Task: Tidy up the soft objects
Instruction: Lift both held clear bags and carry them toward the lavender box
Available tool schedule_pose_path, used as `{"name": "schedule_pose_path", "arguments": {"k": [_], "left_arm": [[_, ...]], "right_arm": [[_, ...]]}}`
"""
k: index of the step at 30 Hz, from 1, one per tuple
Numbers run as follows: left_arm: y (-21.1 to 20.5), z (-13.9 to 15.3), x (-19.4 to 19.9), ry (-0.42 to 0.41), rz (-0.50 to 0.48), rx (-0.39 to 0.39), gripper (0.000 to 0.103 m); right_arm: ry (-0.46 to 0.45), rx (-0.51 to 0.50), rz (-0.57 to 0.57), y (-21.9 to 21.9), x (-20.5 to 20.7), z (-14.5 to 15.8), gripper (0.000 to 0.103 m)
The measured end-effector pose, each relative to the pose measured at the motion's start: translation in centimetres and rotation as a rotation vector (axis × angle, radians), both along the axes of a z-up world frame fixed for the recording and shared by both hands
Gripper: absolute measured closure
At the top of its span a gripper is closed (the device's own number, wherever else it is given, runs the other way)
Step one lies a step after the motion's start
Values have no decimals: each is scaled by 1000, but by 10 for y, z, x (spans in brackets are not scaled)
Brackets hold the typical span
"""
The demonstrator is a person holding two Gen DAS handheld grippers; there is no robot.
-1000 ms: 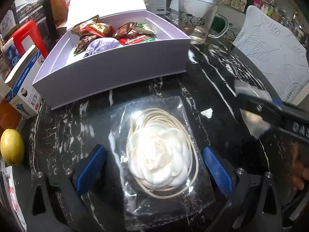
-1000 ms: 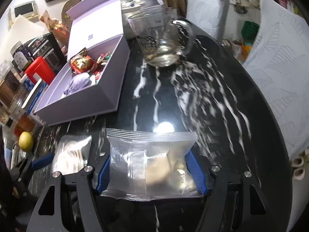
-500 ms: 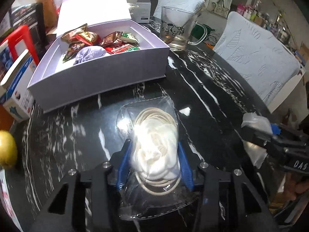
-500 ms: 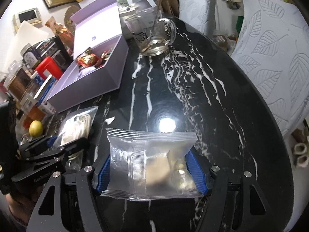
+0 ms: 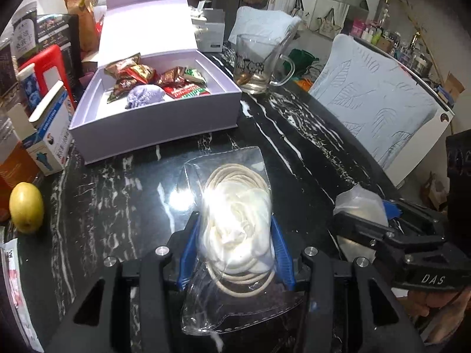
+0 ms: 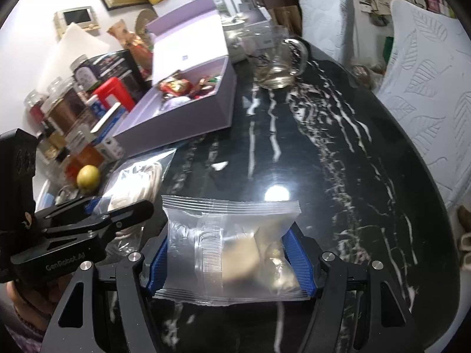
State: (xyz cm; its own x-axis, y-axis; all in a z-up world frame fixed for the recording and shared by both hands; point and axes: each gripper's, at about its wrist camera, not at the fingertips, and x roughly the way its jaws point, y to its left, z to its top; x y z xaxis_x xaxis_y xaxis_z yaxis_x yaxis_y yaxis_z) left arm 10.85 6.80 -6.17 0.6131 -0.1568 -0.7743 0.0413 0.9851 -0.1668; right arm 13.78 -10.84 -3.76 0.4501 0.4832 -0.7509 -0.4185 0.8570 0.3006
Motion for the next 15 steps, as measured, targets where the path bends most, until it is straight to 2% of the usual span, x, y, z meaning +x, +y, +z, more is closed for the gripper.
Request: {"name": "schedule_pose_path", "arguments": {"k": [15], "left_arm": [[28,37,-36,-107,45,-21,57]], "right_arm": [[-64,67,99,30,-26,29,33]]}}
